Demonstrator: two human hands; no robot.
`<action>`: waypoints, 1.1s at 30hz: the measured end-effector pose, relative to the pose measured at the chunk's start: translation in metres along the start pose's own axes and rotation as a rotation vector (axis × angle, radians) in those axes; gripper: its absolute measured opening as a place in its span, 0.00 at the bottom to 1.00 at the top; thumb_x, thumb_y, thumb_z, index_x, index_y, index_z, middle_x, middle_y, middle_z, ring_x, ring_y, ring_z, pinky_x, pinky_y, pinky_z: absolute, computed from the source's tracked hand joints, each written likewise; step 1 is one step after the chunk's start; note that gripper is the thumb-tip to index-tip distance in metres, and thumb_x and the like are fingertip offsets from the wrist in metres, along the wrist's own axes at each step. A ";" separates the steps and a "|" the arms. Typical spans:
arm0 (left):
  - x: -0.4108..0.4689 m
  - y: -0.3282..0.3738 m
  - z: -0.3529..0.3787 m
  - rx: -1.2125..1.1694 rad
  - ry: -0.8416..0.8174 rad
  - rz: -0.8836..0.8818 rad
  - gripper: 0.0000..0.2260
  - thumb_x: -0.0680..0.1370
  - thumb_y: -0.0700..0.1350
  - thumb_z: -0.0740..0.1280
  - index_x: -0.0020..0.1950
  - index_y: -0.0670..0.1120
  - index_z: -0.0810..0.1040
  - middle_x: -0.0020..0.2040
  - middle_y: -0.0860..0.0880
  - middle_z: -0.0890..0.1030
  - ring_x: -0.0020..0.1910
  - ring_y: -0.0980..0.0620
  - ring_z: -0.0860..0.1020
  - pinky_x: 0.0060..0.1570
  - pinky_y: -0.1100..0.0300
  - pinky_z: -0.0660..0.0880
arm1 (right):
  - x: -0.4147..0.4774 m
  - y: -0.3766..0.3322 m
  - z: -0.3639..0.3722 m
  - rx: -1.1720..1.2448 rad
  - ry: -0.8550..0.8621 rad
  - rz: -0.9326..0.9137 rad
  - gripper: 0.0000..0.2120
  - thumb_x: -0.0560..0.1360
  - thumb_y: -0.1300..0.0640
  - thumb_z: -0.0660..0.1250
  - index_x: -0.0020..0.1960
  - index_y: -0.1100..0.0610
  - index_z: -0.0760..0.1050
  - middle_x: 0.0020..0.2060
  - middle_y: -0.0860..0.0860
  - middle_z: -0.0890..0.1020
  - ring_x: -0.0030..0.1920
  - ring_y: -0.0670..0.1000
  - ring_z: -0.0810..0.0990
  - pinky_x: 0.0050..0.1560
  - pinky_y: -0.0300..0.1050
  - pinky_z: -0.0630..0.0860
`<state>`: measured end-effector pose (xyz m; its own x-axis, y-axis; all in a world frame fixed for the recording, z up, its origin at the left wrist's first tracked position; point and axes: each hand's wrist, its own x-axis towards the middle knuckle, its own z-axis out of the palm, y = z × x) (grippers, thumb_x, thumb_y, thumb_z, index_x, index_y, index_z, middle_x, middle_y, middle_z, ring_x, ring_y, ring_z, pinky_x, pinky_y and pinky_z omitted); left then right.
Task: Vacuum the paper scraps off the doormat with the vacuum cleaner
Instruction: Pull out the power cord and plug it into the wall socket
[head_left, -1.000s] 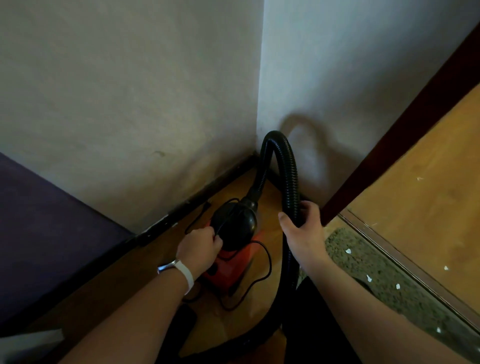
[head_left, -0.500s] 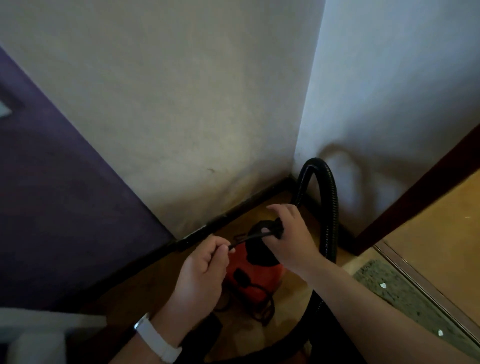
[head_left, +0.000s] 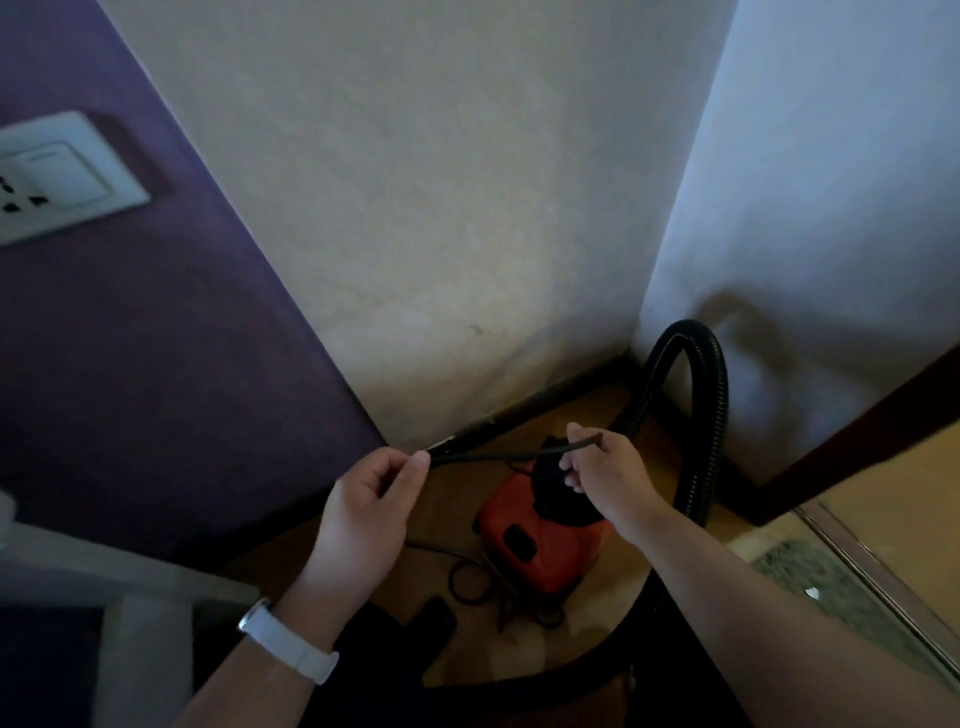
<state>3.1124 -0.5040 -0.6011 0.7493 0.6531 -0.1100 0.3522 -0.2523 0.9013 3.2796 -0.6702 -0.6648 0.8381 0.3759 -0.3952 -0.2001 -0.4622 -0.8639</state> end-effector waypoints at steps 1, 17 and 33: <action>0.004 -0.005 0.003 0.028 -0.014 -0.026 0.16 0.81 0.50 0.64 0.37 0.44 0.77 0.24 0.54 0.67 0.24 0.58 0.65 0.26 0.64 0.64 | -0.002 -0.007 0.000 0.042 -0.006 -0.010 0.25 0.83 0.45 0.57 0.36 0.60 0.76 0.29 0.55 0.75 0.32 0.54 0.73 0.38 0.47 0.71; 0.030 0.006 0.056 0.023 -0.201 -0.090 0.30 0.78 0.67 0.50 0.41 0.42 0.75 0.29 0.50 0.78 0.22 0.55 0.73 0.27 0.64 0.70 | -0.040 -0.081 -0.002 0.488 -0.132 -0.160 0.23 0.83 0.57 0.58 0.29 0.56 0.66 0.29 0.55 0.78 0.24 0.53 0.70 0.27 0.43 0.65; 0.025 -0.013 0.027 0.530 0.262 0.650 0.28 0.78 0.70 0.55 0.41 0.47 0.78 0.38 0.53 0.72 0.31 0.53 0.74 0.23 0.66 0.65 | -0.031 -0.130 -0.020 -0.420 -0.135 -0.322 0.15 0.79 0.45 0.63 0.45 0.56 0.75 0.38 0.49 0.78 0.42 0.50 0.78 0.44 0.46 0.72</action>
<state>3.1420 -0.5037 -0.6273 0.7624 0.3911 0.5155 0.1635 -0.8872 0.4314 3.2898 -0.6378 -0.5345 0.7458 0.6380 -0.1920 0.2986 -0.5776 -0.7597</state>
